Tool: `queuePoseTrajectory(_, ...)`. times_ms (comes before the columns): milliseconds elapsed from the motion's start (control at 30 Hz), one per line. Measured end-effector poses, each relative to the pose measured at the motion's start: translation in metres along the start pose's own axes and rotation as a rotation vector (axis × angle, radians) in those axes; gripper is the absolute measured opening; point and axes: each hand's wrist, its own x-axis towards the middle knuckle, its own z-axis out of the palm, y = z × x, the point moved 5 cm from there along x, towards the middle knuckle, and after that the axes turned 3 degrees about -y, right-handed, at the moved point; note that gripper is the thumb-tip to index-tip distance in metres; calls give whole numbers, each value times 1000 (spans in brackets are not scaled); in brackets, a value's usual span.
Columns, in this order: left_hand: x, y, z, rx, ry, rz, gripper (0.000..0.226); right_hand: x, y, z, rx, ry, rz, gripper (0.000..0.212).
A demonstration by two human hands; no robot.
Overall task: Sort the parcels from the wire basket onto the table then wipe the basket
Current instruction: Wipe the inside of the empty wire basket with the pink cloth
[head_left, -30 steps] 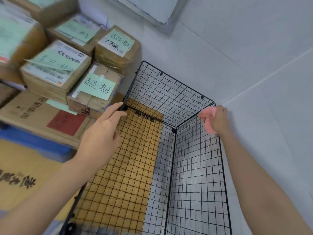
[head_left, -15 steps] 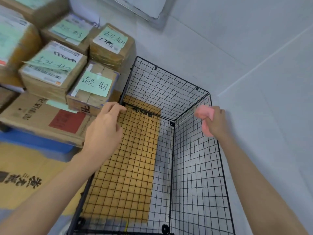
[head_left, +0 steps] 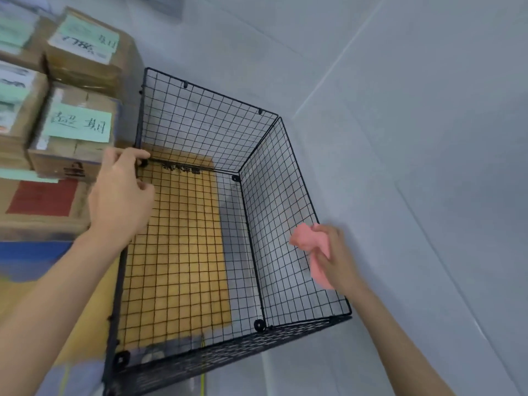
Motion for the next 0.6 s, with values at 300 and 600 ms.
queuePoseTrajectory(300, 0, 1, 4, 19, -62, 8, 47, -73, 14, -3, 22, 28, 46, 54)
queuePoseTrajectory(600, 0, -2, 6, -10, -59, 47, 47, -13, 5, -2, -83, -8, 10, 47)
